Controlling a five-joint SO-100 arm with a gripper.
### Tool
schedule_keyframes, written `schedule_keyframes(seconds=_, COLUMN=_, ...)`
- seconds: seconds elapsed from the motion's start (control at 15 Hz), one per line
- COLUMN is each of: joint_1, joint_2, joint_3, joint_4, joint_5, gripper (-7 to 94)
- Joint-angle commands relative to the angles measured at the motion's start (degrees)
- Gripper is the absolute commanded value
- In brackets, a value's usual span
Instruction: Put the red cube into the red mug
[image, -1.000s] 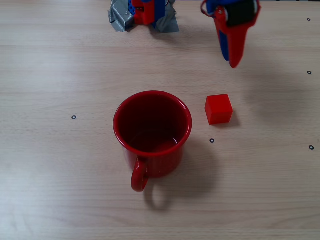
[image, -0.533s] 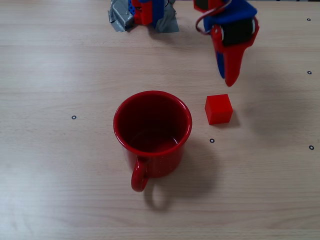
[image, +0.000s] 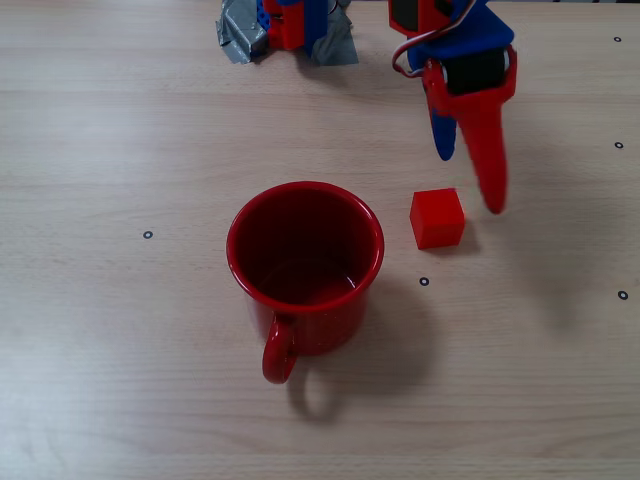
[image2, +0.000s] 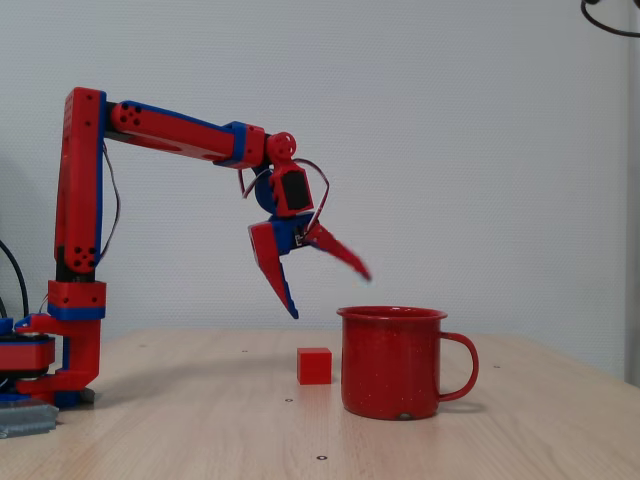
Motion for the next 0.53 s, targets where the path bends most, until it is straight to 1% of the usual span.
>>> schedule_keyframes(seconds=0.0, joint_1=-0.35, joint_2=2.90, joint_3=-2.90, joint_4=1.05, joint_5=0.62, gripper=51)
schedule_keyframes(seconds=0.2, joint_1=-0.44, joint_2=2.02, joint_3=-1.32, joint_4=0.18, joint_5=0.79, gripper=51)
schedule_keyframes(seconds=0.47, joint_1=-0.70, joint_2=-0.35, joint_3=3.60, joint_4=-4.83, joint_5=2.02, gripper=49)
